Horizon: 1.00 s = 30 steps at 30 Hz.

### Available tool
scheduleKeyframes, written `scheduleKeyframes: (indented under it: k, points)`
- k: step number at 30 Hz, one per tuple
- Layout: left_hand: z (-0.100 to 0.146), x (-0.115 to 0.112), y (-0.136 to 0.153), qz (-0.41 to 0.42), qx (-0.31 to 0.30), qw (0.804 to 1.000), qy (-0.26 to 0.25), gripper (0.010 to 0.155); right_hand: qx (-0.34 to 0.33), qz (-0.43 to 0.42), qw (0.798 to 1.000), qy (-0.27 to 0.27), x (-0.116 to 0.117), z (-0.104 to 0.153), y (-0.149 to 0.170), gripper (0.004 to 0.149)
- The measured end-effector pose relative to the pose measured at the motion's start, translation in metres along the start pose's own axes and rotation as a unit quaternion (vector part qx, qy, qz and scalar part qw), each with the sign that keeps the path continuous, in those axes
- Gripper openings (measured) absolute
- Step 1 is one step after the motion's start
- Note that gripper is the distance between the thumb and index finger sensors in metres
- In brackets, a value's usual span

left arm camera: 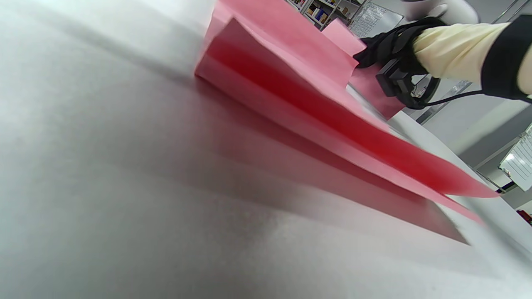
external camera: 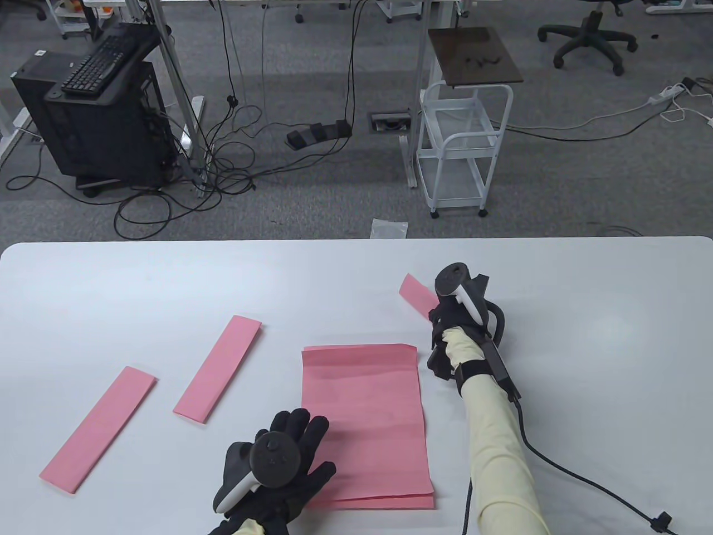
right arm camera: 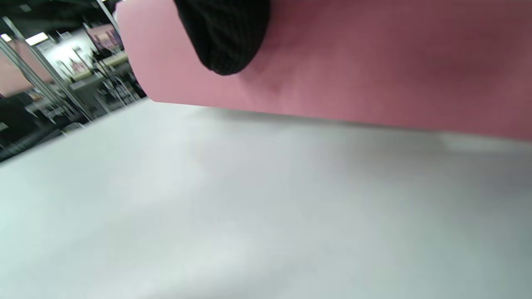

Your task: Unfold complexly folded papers and stack

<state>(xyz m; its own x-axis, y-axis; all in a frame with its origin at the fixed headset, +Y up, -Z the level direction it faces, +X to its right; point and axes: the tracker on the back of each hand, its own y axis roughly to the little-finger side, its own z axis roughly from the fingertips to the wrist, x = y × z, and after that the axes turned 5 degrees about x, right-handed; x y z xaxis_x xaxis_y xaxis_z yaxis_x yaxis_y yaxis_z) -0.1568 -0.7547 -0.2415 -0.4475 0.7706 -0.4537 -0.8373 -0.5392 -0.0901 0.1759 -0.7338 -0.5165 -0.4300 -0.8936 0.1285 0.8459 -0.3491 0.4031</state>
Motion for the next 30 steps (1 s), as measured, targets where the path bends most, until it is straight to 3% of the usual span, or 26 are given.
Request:
scheduleKeyframes:
  k: [4, 10, 15, 20, 24, 30]
  points:
    - [-0.002, -0.004, 0.001, -0.003, 0.003, 1.000, 0.007, 0.072, -0.104, -0.101, 0.989, 0.016, -0.034, 0.027, 0.002, 0.042]
    - [-0.004, -0.004, 0.005, 0.003, 0.016, 1.000, 0.011, 0.072, -0.268, -0.239, 0.930, -0.075, -0.054, 0.090, 0.007, 0.035]
    - [-0.012, 0.011, 0.002, 0.045, -0.007, 0.999, -0.009, 0.071, -0.331, -0.277, 0.880, -0.197, -0.033, 0.132, 0.018, 0.033]
    - [-0.031, 0.027, -0.002, 0.107, -0.028, 0.993, -0.044, 0.072, -0.358, -0.343, 0.834, -0.243, -0.003, 0.161, 0.022, 0.032]
    - [-0.047, 0.032, 0.003, 0.192, -0.043, 0.980, -0.022, 0.083, -0.385, -0.366, 0.787, -0.314, 0.013, 0.178, 0.015, 0.031]
    - [-0.055, 0.025, 0.019, 0.309, -0.076, 0.946, 0.058, 0.084, -0.404, -0.410, 0.745, -0.337, 0.025, 0.185, 0.002, 0.031]
